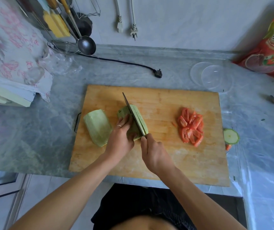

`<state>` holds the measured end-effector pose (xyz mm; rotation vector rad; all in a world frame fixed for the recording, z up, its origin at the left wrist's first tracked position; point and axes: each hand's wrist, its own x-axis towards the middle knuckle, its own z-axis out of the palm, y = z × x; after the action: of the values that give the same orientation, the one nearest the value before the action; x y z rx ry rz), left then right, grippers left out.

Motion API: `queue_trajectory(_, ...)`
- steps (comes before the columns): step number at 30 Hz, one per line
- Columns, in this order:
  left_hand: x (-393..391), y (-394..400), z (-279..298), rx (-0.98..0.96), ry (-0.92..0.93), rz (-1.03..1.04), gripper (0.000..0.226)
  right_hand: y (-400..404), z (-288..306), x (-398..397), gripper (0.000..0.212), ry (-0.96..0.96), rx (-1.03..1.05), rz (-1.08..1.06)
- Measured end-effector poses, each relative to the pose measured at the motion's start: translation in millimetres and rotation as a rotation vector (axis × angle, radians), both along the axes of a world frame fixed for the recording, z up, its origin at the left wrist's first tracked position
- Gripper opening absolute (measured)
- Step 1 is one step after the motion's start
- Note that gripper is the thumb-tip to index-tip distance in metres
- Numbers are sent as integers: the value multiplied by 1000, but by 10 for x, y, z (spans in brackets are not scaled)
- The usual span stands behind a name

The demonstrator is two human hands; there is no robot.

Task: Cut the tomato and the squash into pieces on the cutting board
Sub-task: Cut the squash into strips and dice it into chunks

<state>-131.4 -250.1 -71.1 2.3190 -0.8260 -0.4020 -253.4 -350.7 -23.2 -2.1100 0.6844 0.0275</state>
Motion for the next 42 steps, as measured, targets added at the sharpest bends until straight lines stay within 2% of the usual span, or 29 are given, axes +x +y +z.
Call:
queue_trajectory(11,-42,-6,90,6,10,14,67,-10,27,-42,26,-41,5,3)
queue_trajectory(15,-16,20,94,-10,12,11,63,-94,160,2,32,127,125,12)
queue_trajectory(17,-28,36,179,-55,125,76,51,-125,253,9,36,209,222,49)
queue_trajectory(20,-38,-35,450,-143,259,318,21,-186,354,43,43,277,337,82)
queue_trajectory(23,65,-215,651,-28,321,340,50,-231,347,74,43,326,413,86)
queue_trajectory(25,117,-348,735,99,321,250,53,-270,355,92,45,363,464,89)
queue_trajectory(28,149,-467,804,182,280,212,47,-457,344,194,62,385,317,21)
queue_trajectory(29,149,-486,811,201,280,215,46,-542,300,256,61,347,269,-38)
queue_trajectory(31,128,-517,847,232,287,230,46,-656,254,384,45,278,241,-112)
queue_trajectory(33,108,-557,874,258,293,253,50,-688,228,505,38,265,210,-62)
queue_trajectory(37,89,-604,904,304,270,278,51,-592,150,631,41,345,152,67)
queue_trajectory(42,109,-615,938,379,218,261,51,-566,42,651,39,389,94,91)
